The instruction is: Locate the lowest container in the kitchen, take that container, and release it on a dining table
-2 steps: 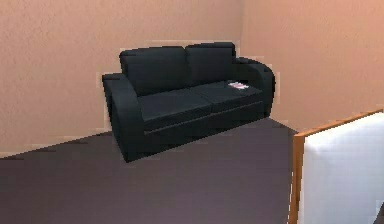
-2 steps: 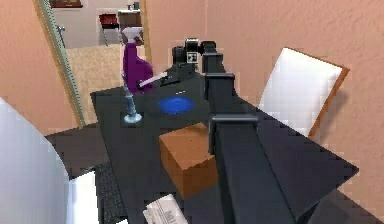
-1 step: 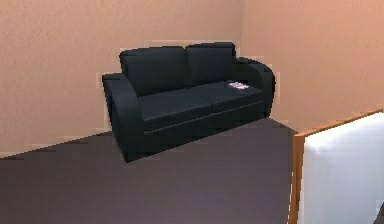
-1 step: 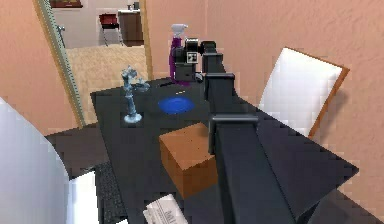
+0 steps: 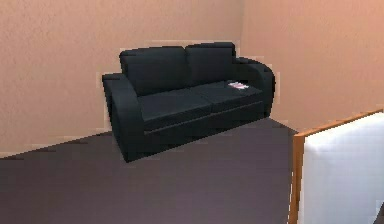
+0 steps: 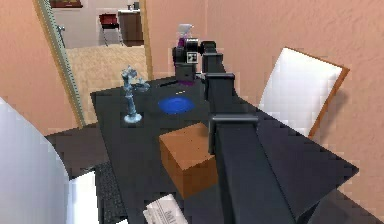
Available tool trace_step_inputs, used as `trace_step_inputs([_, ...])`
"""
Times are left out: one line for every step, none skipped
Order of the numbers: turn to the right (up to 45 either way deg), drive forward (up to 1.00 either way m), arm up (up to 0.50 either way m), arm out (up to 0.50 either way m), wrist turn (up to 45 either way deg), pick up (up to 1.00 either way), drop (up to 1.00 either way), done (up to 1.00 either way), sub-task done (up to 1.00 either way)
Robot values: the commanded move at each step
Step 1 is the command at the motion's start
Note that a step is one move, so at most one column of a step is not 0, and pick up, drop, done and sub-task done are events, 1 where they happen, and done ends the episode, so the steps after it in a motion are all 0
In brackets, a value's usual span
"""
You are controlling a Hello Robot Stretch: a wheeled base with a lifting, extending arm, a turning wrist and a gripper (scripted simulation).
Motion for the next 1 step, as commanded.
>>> trace_step_inputs([0.0, 0.00, -0.02, 0.00, 0.0, 0.00, 0.00, 0.00, 0.00])
